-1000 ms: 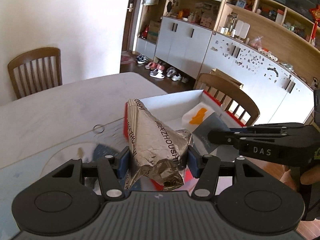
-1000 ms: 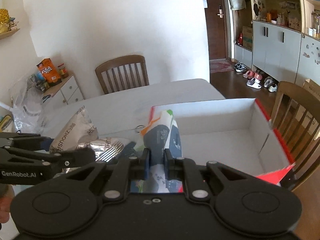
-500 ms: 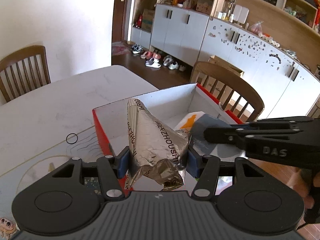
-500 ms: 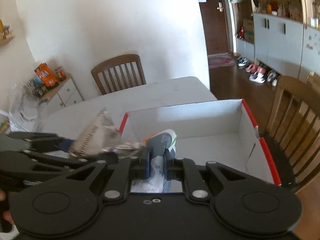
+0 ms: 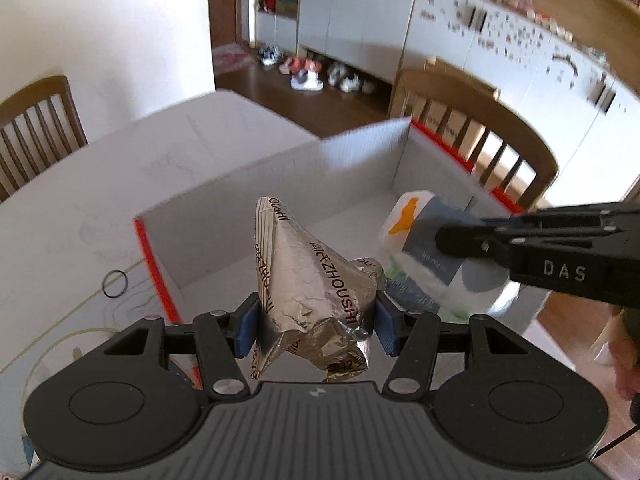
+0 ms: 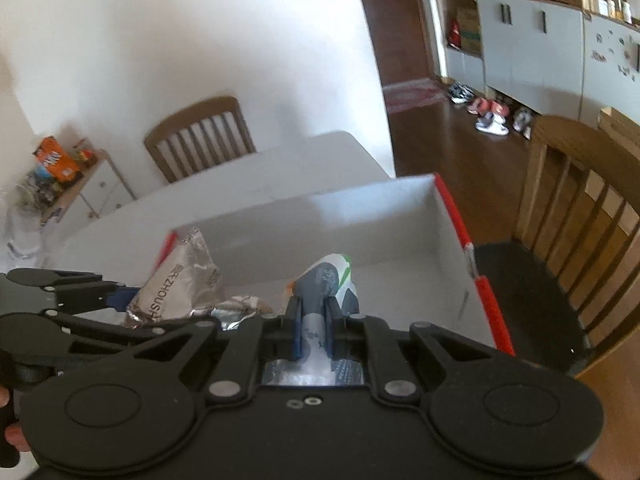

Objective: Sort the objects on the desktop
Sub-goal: 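Carry both held bags over the red shoebox, then open both tools to drop the bags into the shoebox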

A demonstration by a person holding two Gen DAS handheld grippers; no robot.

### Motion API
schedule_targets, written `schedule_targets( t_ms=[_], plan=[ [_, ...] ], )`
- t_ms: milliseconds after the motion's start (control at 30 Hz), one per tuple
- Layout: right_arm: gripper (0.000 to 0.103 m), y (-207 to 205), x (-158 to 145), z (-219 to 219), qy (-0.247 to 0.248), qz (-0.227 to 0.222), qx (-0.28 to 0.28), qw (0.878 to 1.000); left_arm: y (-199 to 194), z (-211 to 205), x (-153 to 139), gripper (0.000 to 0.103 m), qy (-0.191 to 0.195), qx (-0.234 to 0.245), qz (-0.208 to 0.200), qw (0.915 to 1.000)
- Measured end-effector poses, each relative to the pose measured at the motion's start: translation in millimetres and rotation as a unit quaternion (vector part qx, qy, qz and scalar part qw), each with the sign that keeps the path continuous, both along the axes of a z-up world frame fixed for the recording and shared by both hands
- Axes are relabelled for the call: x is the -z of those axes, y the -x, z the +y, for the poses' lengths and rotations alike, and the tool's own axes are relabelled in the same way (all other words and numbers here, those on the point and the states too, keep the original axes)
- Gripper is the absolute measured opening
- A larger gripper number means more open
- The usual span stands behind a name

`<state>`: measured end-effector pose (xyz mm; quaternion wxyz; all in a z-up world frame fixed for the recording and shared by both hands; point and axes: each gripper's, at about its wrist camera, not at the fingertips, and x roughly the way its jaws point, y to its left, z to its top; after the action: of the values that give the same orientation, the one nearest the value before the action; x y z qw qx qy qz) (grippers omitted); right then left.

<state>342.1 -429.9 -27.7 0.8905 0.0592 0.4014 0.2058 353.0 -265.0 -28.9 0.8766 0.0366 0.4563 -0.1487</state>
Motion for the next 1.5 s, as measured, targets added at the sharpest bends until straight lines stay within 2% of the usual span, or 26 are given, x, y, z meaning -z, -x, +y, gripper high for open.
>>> schedule_targets(
  t_ms=[367, 533, 600, 667, 867, 1033, 1133, 1500],
  plan=[
    [0.011, 0.6, 27.5, 5.3, 0.045, 0.003, -0.016, 0.999, -25.0, -16.0, 33.3, 0.057, -0.026, 0.027, 0.056, 0.9977],
    [0.012, -1.1, 30.9, 10.3, 0.057, 0.006, -0.038, 0.998, -31.7, -12.2, 43.0, 0.058, -0.022, 0.022, 0.087, 0.9957],
    [0.013, -1.2, 33.9, 11.9, 0.059, 0.011, -0.044, 0.997, -34.4, -15.0, 45.3, 0.06, -0.022, 0.029, 0.092, 0.9951],
    [0.015, -2.4, 35.5, 12.8, 0.057, 0.017, -0.047, 0.997, -35.4, -16.8, 45.9, 0.07, -0.021, 0.036, 0.098, 0.9943],
    [0.022, -5.4, 35.5, 8.9, 0.056, 0.024, -0.046, 0.997, -34.1, -14.1, 41.7, 0.075, -0.01, 0.043, 0.095, 0.9945],
    [0.028, -4.2, 28.8, 4.9, 0.052, 0.023, -0.048, 0.997, -21.6, -9.9, 28.0, 0.076, 0.002, 0.041, 0.069, 0.9968],
    [0.035, -0.4, 20.9, 1.0, 0.045, 0.02, -0.049, 0.998, -15.1, -4.6, 17.6, 0.076, 0.021, 0.033, 0.056, 0.9977],
    [0.05, 27.1, -14.8, 5.1, 0.031, -0.007, -0.052, 0.998, 25.5, 28.3, -22.4, 0.076, 0.08, 0.001, -0.006, 0.9968]
  ],
)
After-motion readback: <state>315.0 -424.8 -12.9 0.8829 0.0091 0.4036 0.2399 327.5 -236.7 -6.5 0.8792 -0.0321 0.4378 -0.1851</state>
